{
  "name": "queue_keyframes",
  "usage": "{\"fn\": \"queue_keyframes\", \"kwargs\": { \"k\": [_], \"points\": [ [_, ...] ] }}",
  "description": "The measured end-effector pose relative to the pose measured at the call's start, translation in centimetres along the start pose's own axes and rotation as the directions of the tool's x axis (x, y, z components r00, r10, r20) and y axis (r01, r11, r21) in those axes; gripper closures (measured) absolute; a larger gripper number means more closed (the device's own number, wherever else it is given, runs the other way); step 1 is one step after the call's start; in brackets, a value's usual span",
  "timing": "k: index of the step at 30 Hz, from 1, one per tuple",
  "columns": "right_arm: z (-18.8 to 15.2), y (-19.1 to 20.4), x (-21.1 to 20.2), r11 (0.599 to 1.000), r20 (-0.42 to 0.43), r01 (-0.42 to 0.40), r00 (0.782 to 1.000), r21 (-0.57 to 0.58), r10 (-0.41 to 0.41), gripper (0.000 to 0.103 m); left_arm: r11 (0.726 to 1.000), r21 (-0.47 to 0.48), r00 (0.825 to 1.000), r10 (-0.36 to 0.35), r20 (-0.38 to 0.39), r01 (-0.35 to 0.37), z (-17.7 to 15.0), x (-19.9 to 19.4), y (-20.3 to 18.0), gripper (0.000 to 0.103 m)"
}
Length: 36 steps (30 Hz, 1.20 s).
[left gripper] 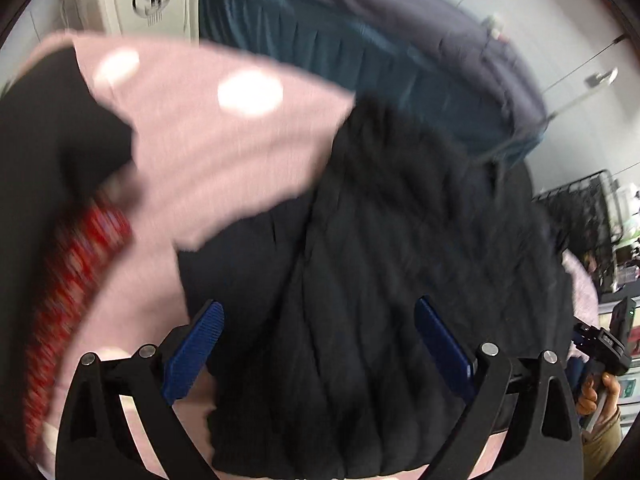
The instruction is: Fold large clothes
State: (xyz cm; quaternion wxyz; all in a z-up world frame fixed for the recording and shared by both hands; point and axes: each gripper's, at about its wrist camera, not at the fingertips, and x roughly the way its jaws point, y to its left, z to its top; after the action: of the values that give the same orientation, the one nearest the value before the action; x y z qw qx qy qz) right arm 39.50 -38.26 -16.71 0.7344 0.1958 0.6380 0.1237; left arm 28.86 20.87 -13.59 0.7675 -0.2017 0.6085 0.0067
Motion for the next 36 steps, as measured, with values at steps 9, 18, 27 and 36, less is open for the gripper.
{"fn": "queue_keyframes", "kwargs": {
  "k": [9, 18, 27, 36],
  "points": [
    [-1.2, 0.6, -3.9, 1.000, 0.162, -0.004, 0.987, 0.028, -0.001, 0.090, 0.998, 0.030, 0.991, 0.049, 0.127, -0.054, 0.3, -3.0, -0.7, 0.089],
    [-1.5, -2.3, 2.1, 0.978, 0.086, 0.044, 0.994, 0.206, -0.063, 0.084, 0.984, -0.158, 0.992, 0.096, 0.081, -0.082, -1.7, 3.2, 2.0, 0.077],
    [-1.3, -0.6, 2.3, 0.983, 0.093, 0.150, 0.983, 0.106, -0.160, 0.060, 0.988, -0.100, 0.988, 0.124, 0.092, -0.115, -1.0, 3.2, 0.6, 0.064],
    [-3.3, -2.8, -3.4, 0.980, 0.194, 0.110, 0.971, 0.166, -0.142, 0.026, 0.968, -0.246, 0.978, 0.103, 0.179, -0.057, -3.0, -2.0, 3.5, 0.028]
  ]
}}
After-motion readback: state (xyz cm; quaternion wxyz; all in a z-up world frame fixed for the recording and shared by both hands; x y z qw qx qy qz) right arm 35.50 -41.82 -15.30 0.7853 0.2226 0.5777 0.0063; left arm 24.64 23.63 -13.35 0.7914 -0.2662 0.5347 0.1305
